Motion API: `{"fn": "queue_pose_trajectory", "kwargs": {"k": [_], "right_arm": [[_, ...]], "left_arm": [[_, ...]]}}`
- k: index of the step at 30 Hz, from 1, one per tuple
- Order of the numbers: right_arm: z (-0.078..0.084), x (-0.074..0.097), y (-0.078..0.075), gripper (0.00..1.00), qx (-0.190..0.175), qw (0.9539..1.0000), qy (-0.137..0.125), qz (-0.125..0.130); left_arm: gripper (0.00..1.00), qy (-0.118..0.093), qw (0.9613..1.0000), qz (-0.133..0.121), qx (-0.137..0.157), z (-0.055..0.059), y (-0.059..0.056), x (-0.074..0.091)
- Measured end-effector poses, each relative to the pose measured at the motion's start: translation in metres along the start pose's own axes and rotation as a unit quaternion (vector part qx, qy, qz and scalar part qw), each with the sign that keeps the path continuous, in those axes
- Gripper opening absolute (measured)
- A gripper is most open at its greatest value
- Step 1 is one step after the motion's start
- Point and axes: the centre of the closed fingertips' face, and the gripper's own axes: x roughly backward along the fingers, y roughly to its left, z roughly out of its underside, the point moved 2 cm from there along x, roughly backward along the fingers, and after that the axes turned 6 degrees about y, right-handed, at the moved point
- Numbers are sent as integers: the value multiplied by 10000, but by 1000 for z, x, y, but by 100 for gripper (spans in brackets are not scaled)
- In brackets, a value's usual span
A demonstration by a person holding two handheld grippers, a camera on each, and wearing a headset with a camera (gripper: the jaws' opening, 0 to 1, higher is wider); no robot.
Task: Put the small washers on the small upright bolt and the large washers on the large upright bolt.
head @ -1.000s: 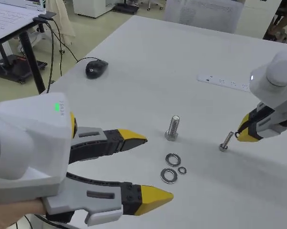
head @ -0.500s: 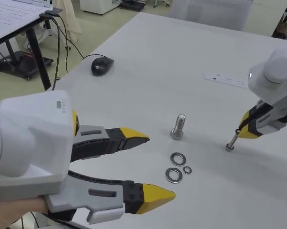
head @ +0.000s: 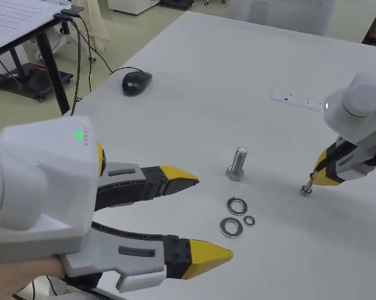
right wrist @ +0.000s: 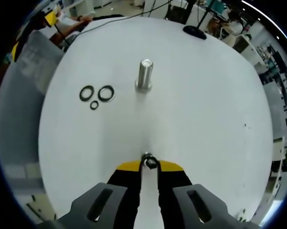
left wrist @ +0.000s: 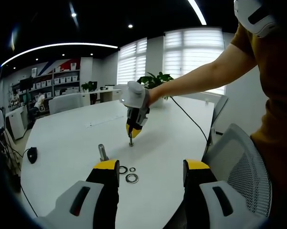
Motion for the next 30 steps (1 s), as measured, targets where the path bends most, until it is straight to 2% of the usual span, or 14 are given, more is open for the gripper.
{"fn": "queue_pose_trajectory", "kwargs": {"k": [16,23,30], "right_arm": [[3,-25,2,14,11,9999,-112,-62],[6,-17,2,16,13,9999,-160,-8],[16,-4,13,16,-107,9998,-149,21]], "left_arm": [[53,123,9999,3,104,7,5,-4],[53,131,9999,-6,92,7,6,-4],[53,111,9999,7,11,3,3,-2]]}}
